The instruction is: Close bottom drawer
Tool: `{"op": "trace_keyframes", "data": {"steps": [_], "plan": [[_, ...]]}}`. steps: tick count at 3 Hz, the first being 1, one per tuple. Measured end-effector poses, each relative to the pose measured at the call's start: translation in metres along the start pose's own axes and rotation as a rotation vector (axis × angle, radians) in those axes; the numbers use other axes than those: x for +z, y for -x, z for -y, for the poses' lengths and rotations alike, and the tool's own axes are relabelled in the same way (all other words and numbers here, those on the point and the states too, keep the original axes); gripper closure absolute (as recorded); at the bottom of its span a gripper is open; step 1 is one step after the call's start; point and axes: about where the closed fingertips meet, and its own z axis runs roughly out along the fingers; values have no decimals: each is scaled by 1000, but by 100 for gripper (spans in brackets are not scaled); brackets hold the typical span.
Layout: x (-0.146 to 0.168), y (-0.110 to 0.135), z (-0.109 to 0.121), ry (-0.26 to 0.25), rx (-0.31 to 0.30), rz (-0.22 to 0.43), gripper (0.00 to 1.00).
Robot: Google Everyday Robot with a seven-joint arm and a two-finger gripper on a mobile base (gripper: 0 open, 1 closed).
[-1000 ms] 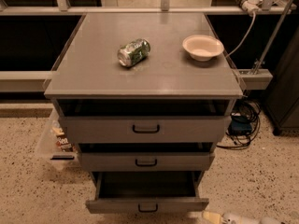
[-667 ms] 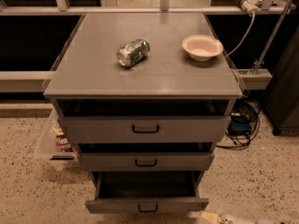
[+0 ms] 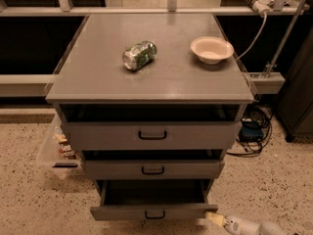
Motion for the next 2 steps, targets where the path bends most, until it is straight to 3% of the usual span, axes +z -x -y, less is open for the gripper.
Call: {"op": "trace_keyframes", "data": {"steps": [2], "plan": [[36, 43, 3, 14, -79, 44, 100]]}}
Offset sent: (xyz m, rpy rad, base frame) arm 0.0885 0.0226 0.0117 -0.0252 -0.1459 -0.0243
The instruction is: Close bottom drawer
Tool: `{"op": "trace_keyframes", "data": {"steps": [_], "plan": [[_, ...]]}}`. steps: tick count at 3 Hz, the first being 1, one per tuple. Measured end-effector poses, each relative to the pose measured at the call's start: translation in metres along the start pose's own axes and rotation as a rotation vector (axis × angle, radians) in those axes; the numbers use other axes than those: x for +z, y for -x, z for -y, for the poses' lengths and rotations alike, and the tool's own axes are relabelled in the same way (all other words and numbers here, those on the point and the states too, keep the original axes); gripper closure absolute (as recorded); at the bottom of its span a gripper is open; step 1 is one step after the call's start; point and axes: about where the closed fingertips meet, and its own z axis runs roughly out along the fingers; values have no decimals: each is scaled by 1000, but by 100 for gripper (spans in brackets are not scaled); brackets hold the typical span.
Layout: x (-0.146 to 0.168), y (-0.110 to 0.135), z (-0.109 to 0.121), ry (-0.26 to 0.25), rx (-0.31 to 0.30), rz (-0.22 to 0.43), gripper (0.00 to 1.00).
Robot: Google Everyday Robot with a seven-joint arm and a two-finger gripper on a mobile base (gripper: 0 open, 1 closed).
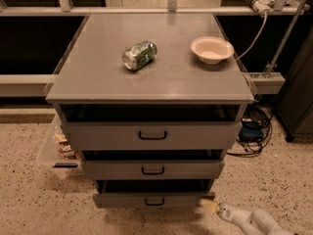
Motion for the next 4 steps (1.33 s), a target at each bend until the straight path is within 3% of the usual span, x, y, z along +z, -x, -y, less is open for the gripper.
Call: {"op": "trace_keyframes", "data": {"steps": [4], "plan": [[43, 28, 14, -33, -25, -1, 100]]}}
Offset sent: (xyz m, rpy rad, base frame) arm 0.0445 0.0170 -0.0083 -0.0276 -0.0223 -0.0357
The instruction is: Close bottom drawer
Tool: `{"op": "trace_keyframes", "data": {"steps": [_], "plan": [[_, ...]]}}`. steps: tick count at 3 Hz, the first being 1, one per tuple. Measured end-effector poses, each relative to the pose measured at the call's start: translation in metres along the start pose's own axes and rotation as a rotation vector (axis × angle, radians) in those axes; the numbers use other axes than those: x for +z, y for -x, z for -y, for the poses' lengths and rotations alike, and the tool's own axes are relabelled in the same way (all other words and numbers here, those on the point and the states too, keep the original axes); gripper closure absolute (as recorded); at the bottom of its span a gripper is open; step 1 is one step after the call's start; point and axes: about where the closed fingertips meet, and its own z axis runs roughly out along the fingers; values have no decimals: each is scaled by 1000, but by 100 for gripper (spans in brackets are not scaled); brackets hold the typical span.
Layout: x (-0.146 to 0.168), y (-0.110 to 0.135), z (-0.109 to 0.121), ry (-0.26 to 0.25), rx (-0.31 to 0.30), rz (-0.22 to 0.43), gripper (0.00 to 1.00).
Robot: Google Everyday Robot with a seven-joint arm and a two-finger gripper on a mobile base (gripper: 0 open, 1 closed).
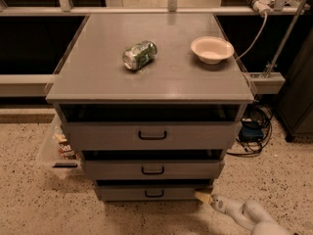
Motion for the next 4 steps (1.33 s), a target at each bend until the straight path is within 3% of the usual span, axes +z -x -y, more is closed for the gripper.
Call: {"op": "trace_keyframes", "data": {"steps": [1, 2, 3, 4], "plan": [[-44, -10, 6, -72, 43, -32, 100], [-106, -21, 3, -178, 114, -38, 100], [-111, -33, -13, -176, 143, -50, 82], [-108, -36, -13, -171, 146, -54, 57]]}}
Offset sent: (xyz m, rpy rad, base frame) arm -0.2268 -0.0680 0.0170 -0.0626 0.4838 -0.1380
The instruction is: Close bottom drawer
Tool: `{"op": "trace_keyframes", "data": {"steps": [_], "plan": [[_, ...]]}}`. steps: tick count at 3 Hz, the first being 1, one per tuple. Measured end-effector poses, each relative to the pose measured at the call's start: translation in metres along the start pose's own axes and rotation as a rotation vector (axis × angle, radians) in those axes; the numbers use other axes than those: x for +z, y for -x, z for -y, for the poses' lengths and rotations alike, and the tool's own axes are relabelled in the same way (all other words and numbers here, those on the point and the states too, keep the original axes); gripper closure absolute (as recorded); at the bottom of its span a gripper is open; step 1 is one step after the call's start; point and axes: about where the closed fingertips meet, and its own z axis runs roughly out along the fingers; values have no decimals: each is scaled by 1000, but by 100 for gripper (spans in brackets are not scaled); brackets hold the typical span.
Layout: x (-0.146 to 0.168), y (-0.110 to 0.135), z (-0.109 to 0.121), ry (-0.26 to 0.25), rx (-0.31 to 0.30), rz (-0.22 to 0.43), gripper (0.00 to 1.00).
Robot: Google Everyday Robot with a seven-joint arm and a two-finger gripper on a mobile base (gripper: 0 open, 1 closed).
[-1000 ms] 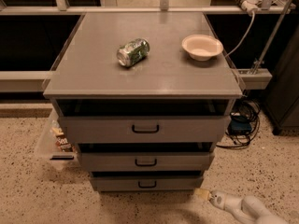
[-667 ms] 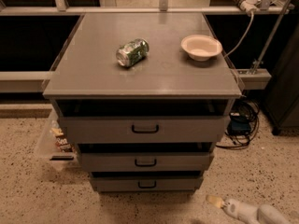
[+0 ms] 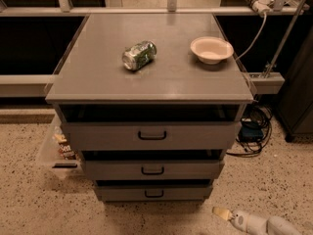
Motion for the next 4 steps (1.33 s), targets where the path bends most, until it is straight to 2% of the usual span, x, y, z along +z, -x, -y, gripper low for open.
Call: {"op": "trace_keyframes", "data": {"steps": [2, 3, 4], "plan": [[0, 0, 0, 0, 0, 0, 12], [0, 0, 0, 0, 0, 0, 0], [0, 0, 0, 0, 0, 0, 0]]}}
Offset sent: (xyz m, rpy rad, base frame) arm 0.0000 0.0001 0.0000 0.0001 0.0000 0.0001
